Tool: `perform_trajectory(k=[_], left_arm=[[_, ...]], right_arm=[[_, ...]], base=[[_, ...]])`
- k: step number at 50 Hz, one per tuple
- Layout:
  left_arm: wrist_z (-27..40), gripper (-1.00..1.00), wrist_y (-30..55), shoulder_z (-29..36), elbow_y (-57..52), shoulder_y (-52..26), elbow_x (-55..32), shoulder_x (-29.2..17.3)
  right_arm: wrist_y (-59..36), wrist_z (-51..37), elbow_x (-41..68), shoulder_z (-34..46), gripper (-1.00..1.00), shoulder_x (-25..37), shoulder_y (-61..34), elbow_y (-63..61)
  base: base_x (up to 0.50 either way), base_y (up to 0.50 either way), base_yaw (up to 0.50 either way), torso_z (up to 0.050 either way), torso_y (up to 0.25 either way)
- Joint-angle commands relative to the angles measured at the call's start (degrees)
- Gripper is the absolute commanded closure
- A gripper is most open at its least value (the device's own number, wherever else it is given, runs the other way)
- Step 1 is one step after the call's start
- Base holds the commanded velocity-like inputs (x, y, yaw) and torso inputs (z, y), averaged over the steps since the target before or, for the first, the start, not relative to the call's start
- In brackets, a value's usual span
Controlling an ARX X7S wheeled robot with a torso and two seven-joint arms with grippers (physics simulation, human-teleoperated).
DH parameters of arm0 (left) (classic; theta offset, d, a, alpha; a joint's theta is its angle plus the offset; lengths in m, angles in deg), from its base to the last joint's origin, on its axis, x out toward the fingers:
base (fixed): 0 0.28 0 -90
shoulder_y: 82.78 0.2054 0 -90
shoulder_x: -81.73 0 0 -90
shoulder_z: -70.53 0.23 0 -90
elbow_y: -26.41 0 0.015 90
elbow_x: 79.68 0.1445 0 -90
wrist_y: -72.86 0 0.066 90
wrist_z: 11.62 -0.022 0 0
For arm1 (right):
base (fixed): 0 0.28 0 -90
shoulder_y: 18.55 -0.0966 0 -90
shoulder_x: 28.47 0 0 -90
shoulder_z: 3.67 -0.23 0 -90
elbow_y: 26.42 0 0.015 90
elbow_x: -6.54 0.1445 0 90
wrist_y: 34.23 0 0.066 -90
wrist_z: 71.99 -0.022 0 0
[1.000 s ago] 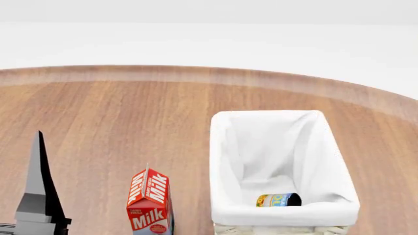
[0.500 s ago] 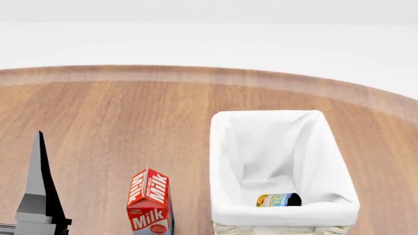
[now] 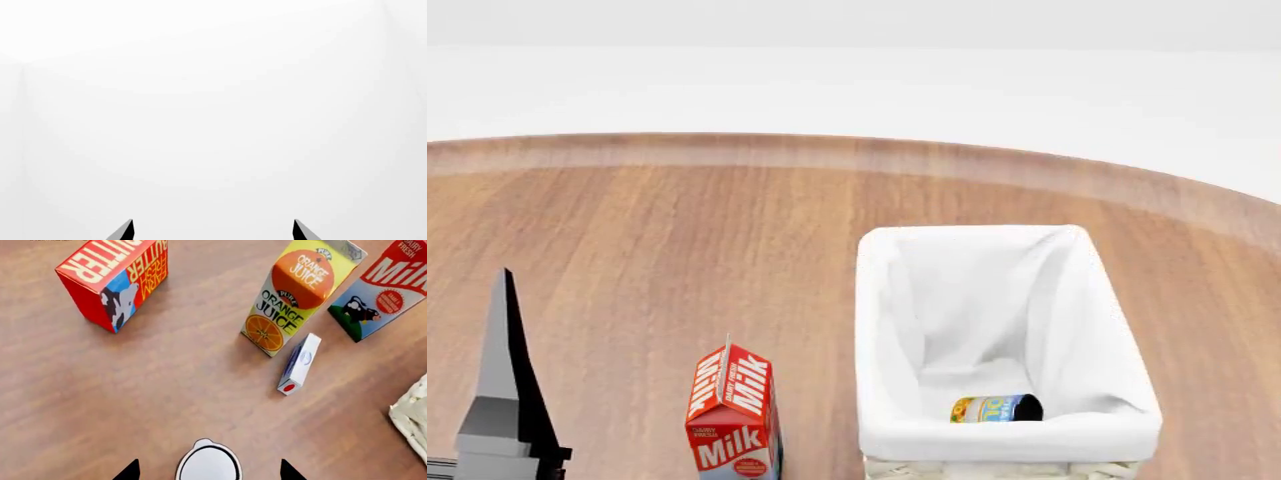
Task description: Pick up the alphabet soup and the tomato sauce, and put them in the basket.
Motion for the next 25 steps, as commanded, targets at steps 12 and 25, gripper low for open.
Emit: perform_trajectory(k=[12,25], left_arm=[[0.4,-1.00,-0.7,0.1,0.2,0.5,-0.1,-0.3],[0.6,-1.00,-1.1,0.3,0.7,0.5,-0.1,-0.3]], right_arm=[[2.9,3.2,-0.3,-2.0,-1.00,-0.5,8.3,9.7],[4.1,7.3,1.3,-2.9,-1.00,0.5,9.6,14.0]], base=[[0.00,0.00,0.00,0.000,0.000],[0.00,0.00,0.00,0.000,0.000]])
